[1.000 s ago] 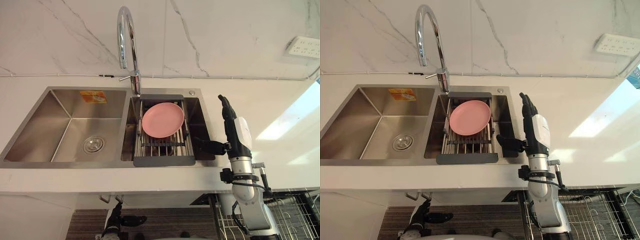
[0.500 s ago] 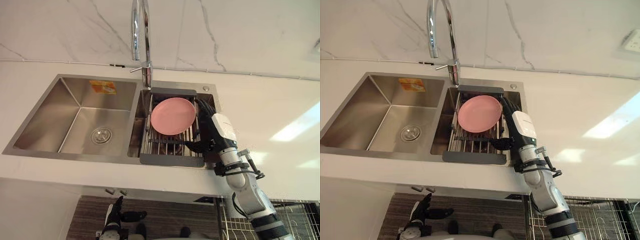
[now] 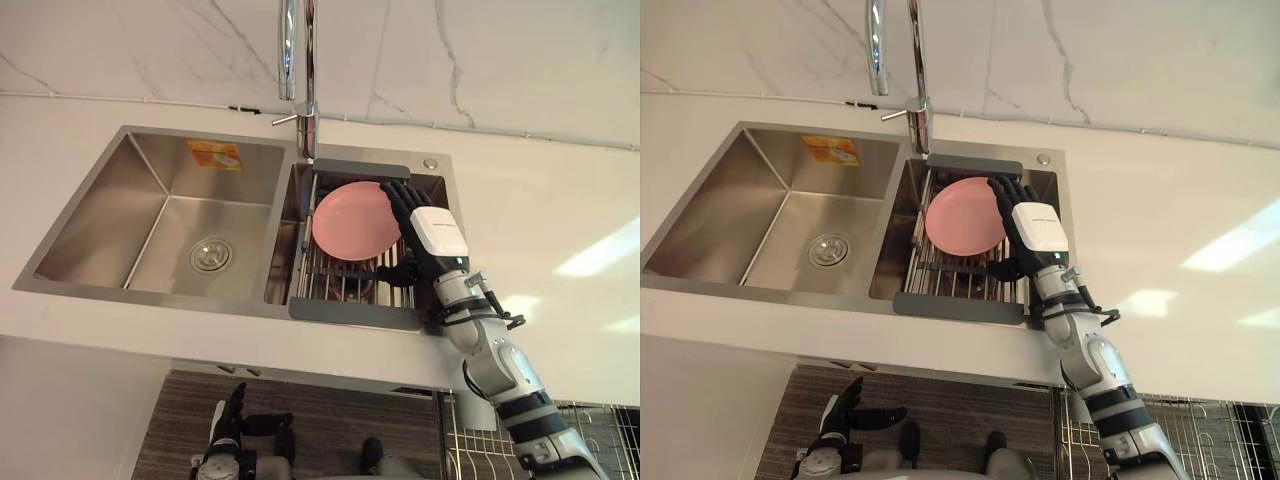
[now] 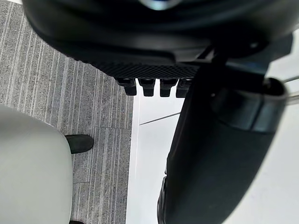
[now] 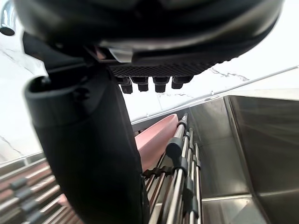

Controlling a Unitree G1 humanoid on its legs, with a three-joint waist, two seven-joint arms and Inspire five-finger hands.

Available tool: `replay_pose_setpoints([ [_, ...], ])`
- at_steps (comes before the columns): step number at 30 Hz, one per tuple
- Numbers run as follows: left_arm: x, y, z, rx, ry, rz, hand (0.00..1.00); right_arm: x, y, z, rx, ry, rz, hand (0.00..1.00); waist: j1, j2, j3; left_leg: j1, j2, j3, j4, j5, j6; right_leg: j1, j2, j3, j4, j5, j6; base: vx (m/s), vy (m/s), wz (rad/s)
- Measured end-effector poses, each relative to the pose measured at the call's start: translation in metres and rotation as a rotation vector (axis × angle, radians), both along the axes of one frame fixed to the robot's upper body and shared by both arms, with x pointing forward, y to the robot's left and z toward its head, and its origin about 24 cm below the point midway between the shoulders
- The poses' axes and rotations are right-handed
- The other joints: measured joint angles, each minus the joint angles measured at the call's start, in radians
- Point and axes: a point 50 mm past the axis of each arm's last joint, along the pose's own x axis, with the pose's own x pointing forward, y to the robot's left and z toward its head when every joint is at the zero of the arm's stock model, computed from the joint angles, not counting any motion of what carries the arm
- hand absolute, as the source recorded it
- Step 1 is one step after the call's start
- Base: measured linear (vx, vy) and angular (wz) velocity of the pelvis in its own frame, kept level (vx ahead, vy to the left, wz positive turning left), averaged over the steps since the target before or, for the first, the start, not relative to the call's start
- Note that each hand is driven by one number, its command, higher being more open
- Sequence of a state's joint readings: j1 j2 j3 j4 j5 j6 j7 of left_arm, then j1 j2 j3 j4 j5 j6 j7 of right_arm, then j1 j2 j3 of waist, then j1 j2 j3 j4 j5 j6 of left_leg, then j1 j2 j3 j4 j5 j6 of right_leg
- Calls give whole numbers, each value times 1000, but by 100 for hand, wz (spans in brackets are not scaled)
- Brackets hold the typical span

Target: Walk over to the sink, pick up the cup, carry it to the dishwasher, place the cup inside the dishwasher, then close the dishwasher door

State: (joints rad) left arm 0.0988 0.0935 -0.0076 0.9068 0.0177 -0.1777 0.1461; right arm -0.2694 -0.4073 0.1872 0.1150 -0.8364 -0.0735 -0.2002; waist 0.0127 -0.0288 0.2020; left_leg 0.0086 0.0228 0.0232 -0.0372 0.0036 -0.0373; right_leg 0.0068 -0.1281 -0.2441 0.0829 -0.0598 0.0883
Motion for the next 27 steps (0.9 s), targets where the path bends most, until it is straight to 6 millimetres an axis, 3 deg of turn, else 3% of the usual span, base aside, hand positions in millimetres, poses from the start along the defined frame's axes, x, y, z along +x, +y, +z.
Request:
replay_pose_setpoints([
  [12, 2, 1, 2, -8, -15, 14, 100, 17, -2, 17, -175, -79, -37, 100, 3, 1, 23, -26, -2, -3, 5, 10, -1, -26, -4, -7, 13, 0, 0, -5, -1, 1],
  [27, 8, 1, 6, -18, -52, 27, 100, 32, 6, 37, -241, -134, -11, 100, 16, -3, 61, -28, -2, -10, -27, 41, -3, -47, -6, -12, 32, 0, 0, -10, -1, 1],
])
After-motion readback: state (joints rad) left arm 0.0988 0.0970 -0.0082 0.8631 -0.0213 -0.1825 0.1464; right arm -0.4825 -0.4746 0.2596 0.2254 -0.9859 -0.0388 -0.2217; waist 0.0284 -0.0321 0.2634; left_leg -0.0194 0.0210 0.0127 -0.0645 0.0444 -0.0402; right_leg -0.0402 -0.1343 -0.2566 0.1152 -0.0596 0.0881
